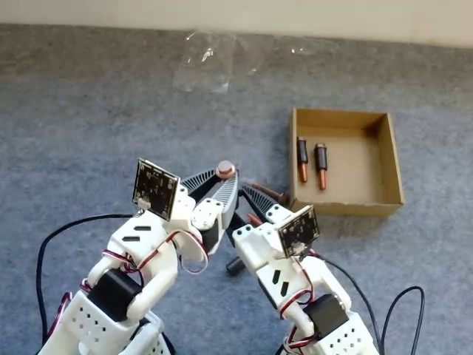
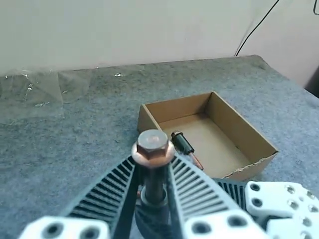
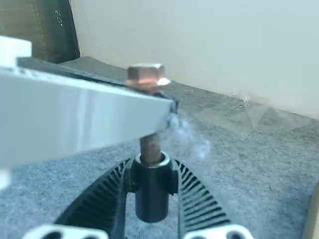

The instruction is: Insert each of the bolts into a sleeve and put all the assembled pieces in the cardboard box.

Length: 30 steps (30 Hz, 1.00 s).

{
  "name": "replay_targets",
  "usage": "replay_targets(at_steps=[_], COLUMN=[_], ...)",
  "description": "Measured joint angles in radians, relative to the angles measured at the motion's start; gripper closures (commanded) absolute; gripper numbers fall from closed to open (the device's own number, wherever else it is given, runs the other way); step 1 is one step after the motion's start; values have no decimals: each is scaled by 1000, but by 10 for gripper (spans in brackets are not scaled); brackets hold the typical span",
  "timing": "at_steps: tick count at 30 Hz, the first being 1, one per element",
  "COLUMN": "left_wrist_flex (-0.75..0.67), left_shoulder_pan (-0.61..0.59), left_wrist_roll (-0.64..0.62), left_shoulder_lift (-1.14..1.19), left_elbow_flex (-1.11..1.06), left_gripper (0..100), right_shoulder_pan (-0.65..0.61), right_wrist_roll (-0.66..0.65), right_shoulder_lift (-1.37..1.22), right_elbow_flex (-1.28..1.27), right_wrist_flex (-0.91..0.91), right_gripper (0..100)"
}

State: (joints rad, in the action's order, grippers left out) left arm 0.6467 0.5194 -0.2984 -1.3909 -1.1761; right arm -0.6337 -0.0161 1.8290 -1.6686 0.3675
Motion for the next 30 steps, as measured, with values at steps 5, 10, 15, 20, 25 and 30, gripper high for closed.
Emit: replay_targets(at_steps=[5, 10, 15, 20, 25, 30], left_wrist_flex=[12, 12, 31, 40, 40, 41], left_shoulder_pan=[0, 2, 2, 2, 2, 2], left_wrist_roll=[66, 144, 150, 152, 152, 152], left_shoulder_lift=[0, 0, -2, -2, -3, 6], left_elbow_flex=[0, 0, 2, 2, -25, -61], left_gripper=[989, 989, 989, 989, 989, 989], right_shoulder_pan=[0, 0, 0, -2, -2, -2], right_wrist_roll=[0, 0, 0, 0, 0, 0], right_shoulder_lift=[-2, -2, -2, -2, -2, -3], right_elbow_flex=[0, 0, 0, 0, 0, 0], right_wrist_flex=[0, 0, 0, 0, 2, 2], right_gripper=[995, 995, 995, 995, 995, 995])
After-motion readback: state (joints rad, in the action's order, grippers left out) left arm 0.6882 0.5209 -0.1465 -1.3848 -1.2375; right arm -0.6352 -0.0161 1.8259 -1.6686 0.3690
